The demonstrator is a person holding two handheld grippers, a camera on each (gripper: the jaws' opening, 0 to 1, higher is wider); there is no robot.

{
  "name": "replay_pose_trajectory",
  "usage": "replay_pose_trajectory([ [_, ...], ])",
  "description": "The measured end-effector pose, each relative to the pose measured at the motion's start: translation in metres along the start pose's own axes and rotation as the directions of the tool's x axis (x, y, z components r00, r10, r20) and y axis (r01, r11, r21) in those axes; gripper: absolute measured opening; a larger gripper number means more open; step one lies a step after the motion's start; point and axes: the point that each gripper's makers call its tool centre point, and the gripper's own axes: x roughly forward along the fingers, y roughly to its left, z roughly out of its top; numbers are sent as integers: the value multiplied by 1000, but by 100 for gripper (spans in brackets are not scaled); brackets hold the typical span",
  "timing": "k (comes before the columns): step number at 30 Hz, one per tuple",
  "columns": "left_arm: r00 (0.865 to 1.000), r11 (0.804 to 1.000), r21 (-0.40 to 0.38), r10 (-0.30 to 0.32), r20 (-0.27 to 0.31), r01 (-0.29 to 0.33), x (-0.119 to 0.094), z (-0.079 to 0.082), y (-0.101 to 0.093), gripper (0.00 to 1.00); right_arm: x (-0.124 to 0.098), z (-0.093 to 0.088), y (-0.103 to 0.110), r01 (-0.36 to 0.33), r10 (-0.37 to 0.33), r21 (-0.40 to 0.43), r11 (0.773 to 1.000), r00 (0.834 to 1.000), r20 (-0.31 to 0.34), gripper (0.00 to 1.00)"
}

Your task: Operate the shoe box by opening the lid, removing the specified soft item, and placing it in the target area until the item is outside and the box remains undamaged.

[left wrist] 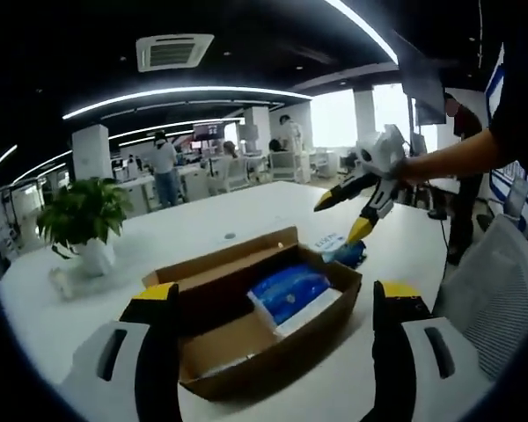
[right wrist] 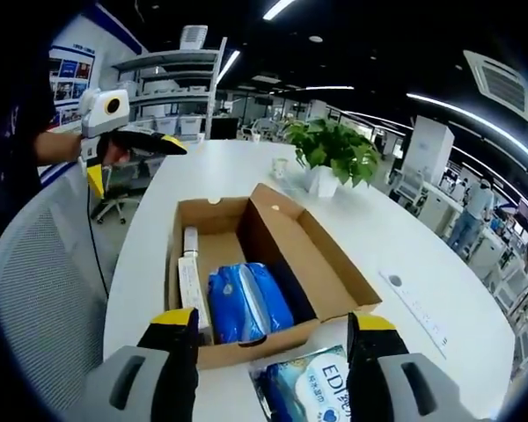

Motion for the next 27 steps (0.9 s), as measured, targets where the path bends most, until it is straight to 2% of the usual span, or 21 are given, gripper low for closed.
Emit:
replay_pose_trajectory([
  [6,999,1000,-10,19,-26,-19,-13,-17,2,99,7,7,2,-14,14,-31,999,1000,5,69],
  [9,1000,1000,-20,20,-13,-21,-20,-20,2,99,13,13,3,-23,24,-35,999,999,26,68],
  [14,999,999,-17,34,-3,-34,-28,-25,2,99,22,20,7,-31,32,-60,998,999,18,65],
  [24,999,999,-25,43,-23,-43,-37,-41,-8,99,47,12,10,-73,65,-151,986,996,-59,60],
  [27,998,998,-17,52,-31,-53,-37,-44,-11,99,54,7,10,-75,56,-195,978,993,-100,53],
])
